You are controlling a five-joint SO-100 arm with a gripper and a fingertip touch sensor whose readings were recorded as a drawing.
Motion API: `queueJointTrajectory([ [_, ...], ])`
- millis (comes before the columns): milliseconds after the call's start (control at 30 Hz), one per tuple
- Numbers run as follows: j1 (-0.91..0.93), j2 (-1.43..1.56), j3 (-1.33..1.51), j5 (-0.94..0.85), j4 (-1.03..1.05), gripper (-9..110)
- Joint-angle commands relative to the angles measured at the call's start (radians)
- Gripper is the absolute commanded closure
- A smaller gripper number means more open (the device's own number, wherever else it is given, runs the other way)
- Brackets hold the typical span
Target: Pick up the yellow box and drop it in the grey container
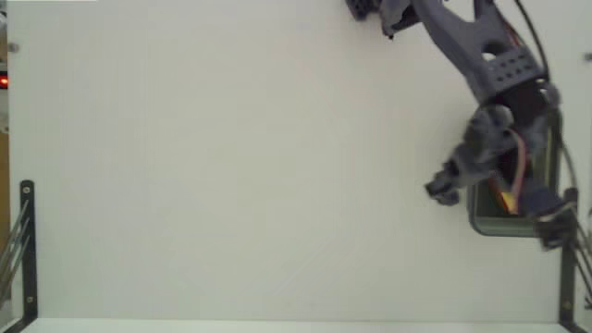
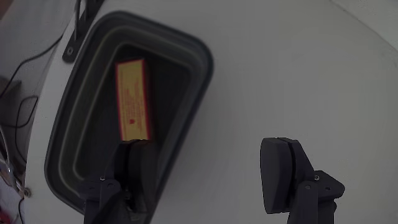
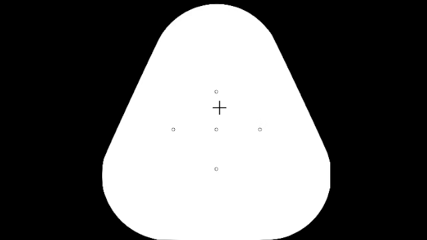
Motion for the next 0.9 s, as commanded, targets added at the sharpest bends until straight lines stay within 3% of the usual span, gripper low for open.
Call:
queueJointTrajectory([
  [0,0.026,0.111,0.037,0.003,-0.006,-9],
  [867,0.294,0.463,0.387,0.003,-0.005,-9],
])
